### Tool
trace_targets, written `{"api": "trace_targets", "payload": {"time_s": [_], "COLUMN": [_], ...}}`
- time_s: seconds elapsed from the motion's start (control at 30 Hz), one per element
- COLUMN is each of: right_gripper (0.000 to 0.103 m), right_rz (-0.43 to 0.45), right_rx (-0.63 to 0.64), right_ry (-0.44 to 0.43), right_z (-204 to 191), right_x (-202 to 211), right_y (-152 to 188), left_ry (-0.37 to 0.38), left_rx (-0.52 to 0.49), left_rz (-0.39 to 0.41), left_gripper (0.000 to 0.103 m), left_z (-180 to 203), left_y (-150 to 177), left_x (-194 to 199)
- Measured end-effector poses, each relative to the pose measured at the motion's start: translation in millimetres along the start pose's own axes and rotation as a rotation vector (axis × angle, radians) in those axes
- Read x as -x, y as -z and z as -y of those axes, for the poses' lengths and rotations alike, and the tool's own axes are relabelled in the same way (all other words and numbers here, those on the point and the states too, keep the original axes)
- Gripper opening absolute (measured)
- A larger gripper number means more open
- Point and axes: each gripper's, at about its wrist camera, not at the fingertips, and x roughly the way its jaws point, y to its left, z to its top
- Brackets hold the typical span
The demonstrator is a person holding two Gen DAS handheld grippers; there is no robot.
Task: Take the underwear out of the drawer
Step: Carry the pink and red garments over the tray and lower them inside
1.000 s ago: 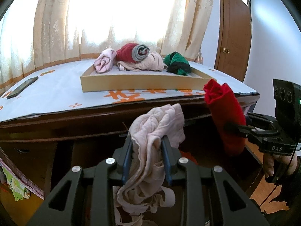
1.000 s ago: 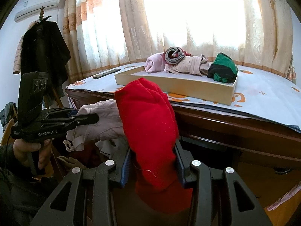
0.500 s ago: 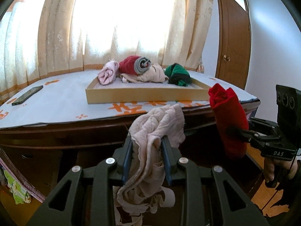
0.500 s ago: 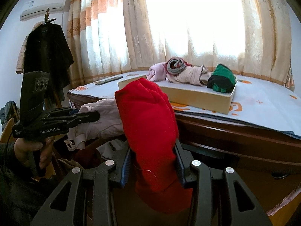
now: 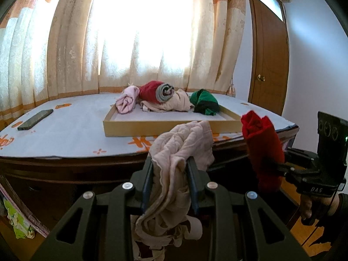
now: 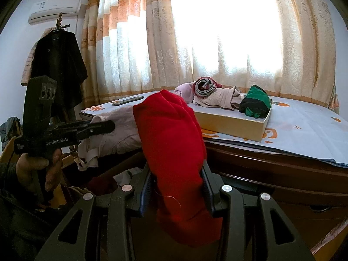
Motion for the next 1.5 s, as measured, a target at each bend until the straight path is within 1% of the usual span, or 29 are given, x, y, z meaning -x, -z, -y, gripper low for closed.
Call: {"api": "trace_targets", "payload": {"time_s": [0.47,0.8,1.13,1.33,1.5], "right_gripper": [0.043,0.043,0.043,0.043,0.043], "right_rz": [0.007,0.019,0.019,0.016,0.012], "right_rx": [-0.025,-0.014,-0.003,0.002,-0.005], "right_ry": [-0.007,-0.018,-0.006,0.003,0.012], "right_z": [3.9,-0.9,2.3,8.2,13.3], "right_x": [0.9,5.1,5.7,3.1,0.9], "right_y": [-8.2,-26.3,-44.5,-55.6,-66.9], "left_ry": [0.007,0.034,0.024,0.039,0.036], "left_rx": [-0.021,-0.027,-0.082,-0.08,-0.083], "left_rz": [0.036,0.048,0.093,0.092,0.093], "left_gripper": [0.028,0.028,0.028,0.028,0.028], "left_z": [7.3,11.8,9.8,10.5,13.2], "left_y": [-19.1,-41.7,-74.8,-88.0,-95.5], "left_x": [7.9,7.0,8.3,1.6,-3.8]}}
